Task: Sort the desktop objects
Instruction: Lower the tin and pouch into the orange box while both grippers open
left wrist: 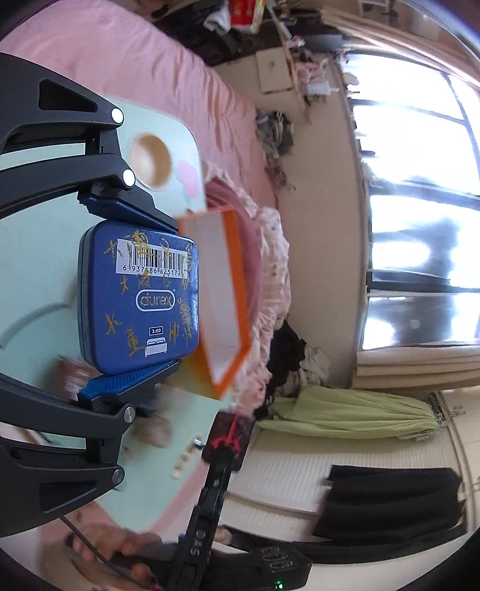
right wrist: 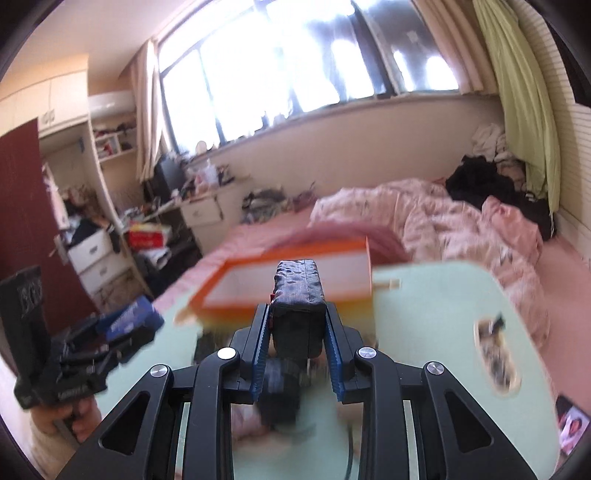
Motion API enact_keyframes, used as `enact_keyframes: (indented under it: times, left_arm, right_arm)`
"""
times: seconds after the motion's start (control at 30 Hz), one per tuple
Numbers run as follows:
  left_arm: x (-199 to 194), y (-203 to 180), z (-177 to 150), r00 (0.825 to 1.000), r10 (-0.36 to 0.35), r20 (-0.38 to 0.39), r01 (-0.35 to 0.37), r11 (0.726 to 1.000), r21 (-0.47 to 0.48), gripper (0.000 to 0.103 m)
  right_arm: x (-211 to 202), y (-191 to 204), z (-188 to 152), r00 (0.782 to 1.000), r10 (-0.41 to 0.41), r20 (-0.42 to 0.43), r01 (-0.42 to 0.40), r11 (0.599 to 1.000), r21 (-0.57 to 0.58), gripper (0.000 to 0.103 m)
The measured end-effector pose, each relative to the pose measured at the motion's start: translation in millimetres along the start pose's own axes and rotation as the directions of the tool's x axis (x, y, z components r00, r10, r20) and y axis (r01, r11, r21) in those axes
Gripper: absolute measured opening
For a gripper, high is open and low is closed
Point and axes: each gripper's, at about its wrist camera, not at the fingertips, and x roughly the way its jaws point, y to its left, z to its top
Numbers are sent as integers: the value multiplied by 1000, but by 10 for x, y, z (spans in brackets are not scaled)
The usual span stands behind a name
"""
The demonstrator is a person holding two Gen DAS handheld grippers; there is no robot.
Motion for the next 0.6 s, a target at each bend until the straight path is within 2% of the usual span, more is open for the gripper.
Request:
enact_keyframes:
  times: [0.07,0.13,0.3,0.37,0.4,0.5,0.57,0.6]
  left_arm:
    - [170,-12,176,999,-28,-26,27,1000,-6,67]
    - [450,35,359,997,-41,-59,37,998,-55,67]
    - [1137,197,515,989,0,-147,-19,991,-132,67]
    - [1319,200,483,982,40,-183,-63,990,-123,68]
    - [1355,183,453,980,42,-193,-66,991,-117,68]
    - [1201,83,382,987,-3,-163,-14,995,-103,69]
    - [983,-5,397,993,12,-117,-21,997,-72,80]
    - [797,-69,374,996,26,-85,-30,998,-46,87]
  right_arm:
    - [156,-24,185,1000,-2,-8,3,1000,21,27]
    - [385,-72,351,999,-38,-32,39,998,49,27]
    - [968,-258,441,985,-86,-152,99,992,83,28]
    - [1119,-355,385,973,-93,-209,115,989,95,43]
    - [1135,-402,351,971,-86,-222,114,987,114,45]
    - [925,-436,298,985,-77,-157,99,986,133,56]
    - [733,-405,260,991,-82,-108,95,988,124,70]
    - [608,-367,221,993,-83,-87,92,989,113,72]
